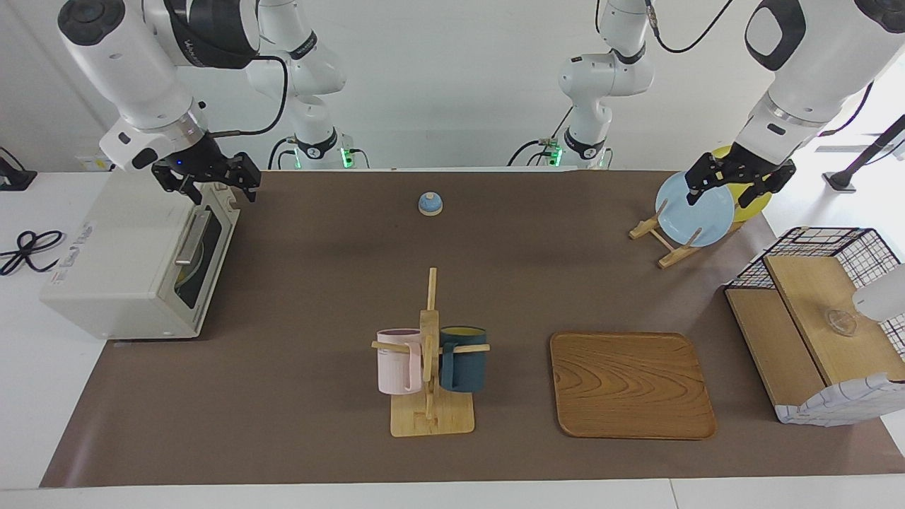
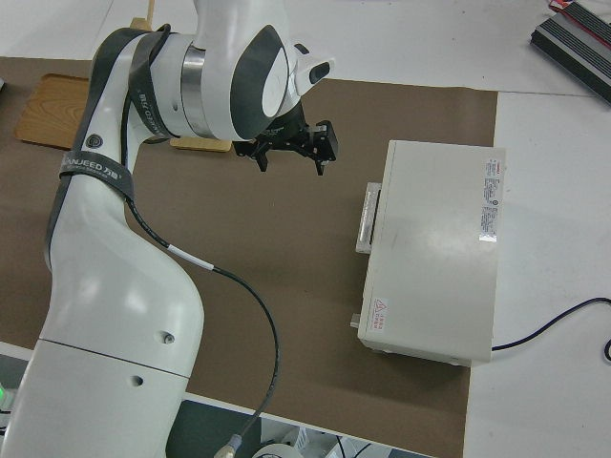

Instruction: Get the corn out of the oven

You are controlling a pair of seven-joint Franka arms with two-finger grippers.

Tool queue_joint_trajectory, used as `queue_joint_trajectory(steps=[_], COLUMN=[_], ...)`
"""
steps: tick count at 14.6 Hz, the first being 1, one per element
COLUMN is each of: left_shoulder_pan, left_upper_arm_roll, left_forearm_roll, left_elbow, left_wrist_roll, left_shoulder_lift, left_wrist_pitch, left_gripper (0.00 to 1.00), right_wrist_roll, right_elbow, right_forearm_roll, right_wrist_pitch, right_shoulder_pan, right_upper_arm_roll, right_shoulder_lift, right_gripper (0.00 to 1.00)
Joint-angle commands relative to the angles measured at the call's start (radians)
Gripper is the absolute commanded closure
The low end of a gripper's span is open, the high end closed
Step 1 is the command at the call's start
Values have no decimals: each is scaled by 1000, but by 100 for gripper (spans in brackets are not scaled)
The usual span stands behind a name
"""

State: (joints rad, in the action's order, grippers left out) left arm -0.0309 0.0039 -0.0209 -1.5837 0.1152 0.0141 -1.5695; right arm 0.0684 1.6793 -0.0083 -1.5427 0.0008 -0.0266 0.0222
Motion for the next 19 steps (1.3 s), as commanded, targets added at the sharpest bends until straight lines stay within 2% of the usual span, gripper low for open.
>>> queue_joint_trajectory(steps=[1,5,6,7,8,11,14,19], left_shoulder_pan=[9,9,9,9,9,9,11,5], left_upper_arm_roll=[-7,-7,-7,-7,-7,-7,-5,-7], left_forearm_roll=[19,19,19,19,19,19,19,19], left_elbow=[-10,-9,-10,-9,-10,-10,-15,-16], left_wrist_roll=[-8,-8,-8,-8,-8,-8,-8,-9], left_shoulder_lift=[-16,-16,-14,-16,-14,-16,-28,-37], left_wrist_pitch=[11,11,11,11,12,11,39,43], left_gripper=[0,0,0,0,0,0,0,0], right_wrist_roll=[-2,16,66,120,135,116,73,73], right_elbow=[-7,8,25,63,122,258,278,278], right_forearm_roll=[7,-1,4,4,4,4,-4,-107], right_wrist_pitch=[4,4,-23,-81,-121,-249,-275,-286], right_shoulder_pan=[-4,-13,-39,-45,-48,-80,-108,-120], right_upper_arm_roll=[-3,-6,-4,-4,-4,-6,-6,-6], right_shoulder_lift=[1,7,10,28,50,88,50,33], right_gripper=[0,0,7,62,99,100,100,100])
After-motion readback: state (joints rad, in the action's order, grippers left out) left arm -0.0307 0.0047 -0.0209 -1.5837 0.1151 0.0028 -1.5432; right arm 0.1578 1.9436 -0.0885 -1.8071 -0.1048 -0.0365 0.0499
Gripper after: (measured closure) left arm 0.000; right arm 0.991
